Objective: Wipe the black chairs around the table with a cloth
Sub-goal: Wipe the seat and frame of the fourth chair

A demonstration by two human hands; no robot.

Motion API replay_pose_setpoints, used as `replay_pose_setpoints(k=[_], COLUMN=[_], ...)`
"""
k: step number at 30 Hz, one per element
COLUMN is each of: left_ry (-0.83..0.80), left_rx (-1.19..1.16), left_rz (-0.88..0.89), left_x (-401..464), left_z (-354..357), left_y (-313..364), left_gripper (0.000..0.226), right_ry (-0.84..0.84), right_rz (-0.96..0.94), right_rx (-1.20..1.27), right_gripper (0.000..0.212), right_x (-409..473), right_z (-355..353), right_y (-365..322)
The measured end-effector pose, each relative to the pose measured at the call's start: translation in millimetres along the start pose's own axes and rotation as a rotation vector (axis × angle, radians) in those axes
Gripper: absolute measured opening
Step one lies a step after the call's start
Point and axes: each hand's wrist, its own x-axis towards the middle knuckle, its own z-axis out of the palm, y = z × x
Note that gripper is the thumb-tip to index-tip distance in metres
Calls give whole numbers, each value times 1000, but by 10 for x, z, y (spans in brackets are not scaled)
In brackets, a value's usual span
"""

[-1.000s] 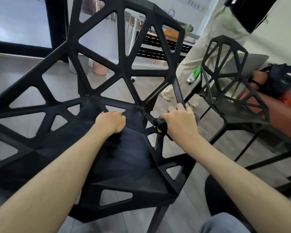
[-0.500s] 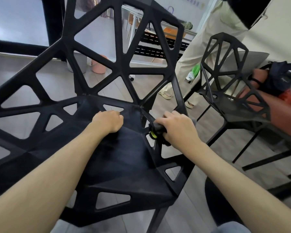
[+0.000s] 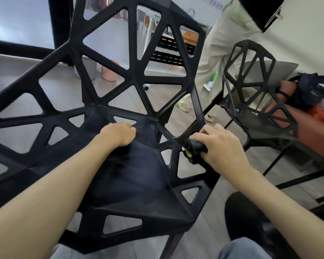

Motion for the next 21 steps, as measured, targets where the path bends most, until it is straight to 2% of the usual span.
replay_pose_setpoints(k=[2, 5, 12, 14, 21], left_ry=[-11, -3, 22, 31, 44], left_rx=[23, 43, 74, 78, 101], left_rz=[0, 11, 32, 30, 8], left_x=[-13, -12, -32, -62, -104], left_z=[-19, -2, -8, 2, -24], left_y=[9, 15, 42, 62, 122], left_gripper=[49, 46, 45, 43, 44], right_ry=[66, 70, 77, 83, 126], right_rz=[43, 87, 0, -7, 63], right_rx=[-33, -36, 140, 138, 42], right_gripper=[24, 23, 31, 33, 27], right_x=[489, 884, -18, -1, 1539], right_z=[58, 131, 64, 83, 233], right_y=[61, 113, 38, 85, 345])
